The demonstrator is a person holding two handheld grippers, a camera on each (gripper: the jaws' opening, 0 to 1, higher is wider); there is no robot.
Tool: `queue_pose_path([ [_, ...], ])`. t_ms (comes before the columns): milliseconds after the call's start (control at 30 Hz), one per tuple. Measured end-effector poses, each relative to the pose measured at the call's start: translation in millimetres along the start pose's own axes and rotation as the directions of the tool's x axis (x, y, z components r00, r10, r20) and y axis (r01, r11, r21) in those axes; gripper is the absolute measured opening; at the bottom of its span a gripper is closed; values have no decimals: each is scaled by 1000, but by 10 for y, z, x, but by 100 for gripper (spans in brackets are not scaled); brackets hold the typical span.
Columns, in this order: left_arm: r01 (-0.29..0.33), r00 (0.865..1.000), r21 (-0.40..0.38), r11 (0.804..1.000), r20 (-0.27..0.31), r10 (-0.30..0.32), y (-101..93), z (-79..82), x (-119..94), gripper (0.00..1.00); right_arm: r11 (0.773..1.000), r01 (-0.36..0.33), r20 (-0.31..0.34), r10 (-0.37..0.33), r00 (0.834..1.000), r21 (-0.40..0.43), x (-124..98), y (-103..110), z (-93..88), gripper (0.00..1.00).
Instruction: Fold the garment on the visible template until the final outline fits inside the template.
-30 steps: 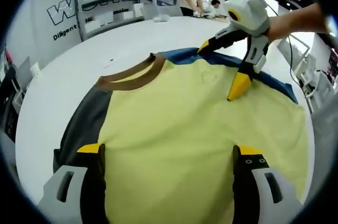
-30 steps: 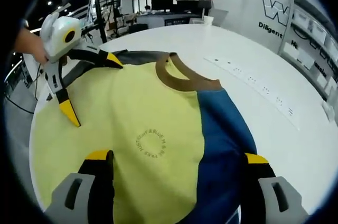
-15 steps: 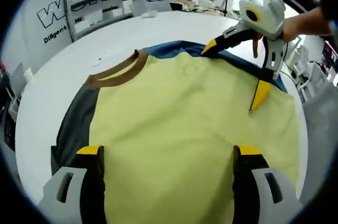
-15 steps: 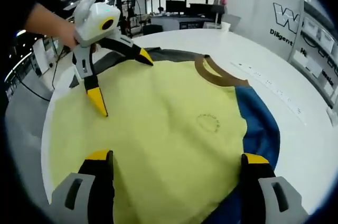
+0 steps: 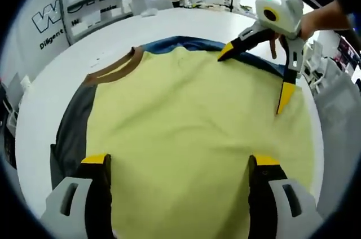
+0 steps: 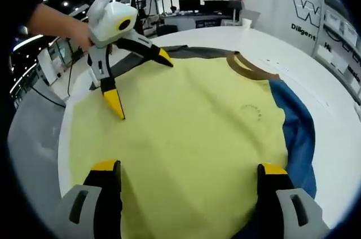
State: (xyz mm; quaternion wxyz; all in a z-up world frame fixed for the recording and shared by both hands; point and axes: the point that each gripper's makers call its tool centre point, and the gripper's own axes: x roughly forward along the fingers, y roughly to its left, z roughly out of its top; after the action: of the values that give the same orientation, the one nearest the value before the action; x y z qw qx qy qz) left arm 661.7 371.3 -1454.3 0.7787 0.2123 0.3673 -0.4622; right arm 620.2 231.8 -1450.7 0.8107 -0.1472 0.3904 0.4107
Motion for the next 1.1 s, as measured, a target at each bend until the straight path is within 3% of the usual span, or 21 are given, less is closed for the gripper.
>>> queue_pose_path([
  [200,-5,1000,-9,1000,-3,5,-31,-16,-47,99,1000,-2,-3,2,1000,12,-4,84,-8,99],
  [267,-65,995,20,998,75,63,66,99,-132,98,1000,7,-12,-7,1000,25,-35,69,-2,99],
  [367,-97,987,-20,995,126,99,95,154,-342,92,998,59,81,-62,995,36,-142,-9,182,98],
  [500,-126,980,-48,991,148,132,128,38,-570,91,996,94,67,-95,993,6,-256,-17,156,92],
  [600,-150,977,-85,985,143,161,171,-135,-700,91,994,106,81,-106,991,6,-338,29,156,88],
  [833,-184,976,-90,979,104,193,195,-354,-828,90,985,158,81,-153,985,-65,-473,-3,61,79],
  [967,-211,971,-103,972,92,220,237,-435,-917,88,975,203,134,-190,973,-91,-613,-93,84,68],
  [1100,-234,968,-108,966,70,242,256,-576,-1000,86,977,205,117,-197,973,-61,-696,-136,-58,77],
])
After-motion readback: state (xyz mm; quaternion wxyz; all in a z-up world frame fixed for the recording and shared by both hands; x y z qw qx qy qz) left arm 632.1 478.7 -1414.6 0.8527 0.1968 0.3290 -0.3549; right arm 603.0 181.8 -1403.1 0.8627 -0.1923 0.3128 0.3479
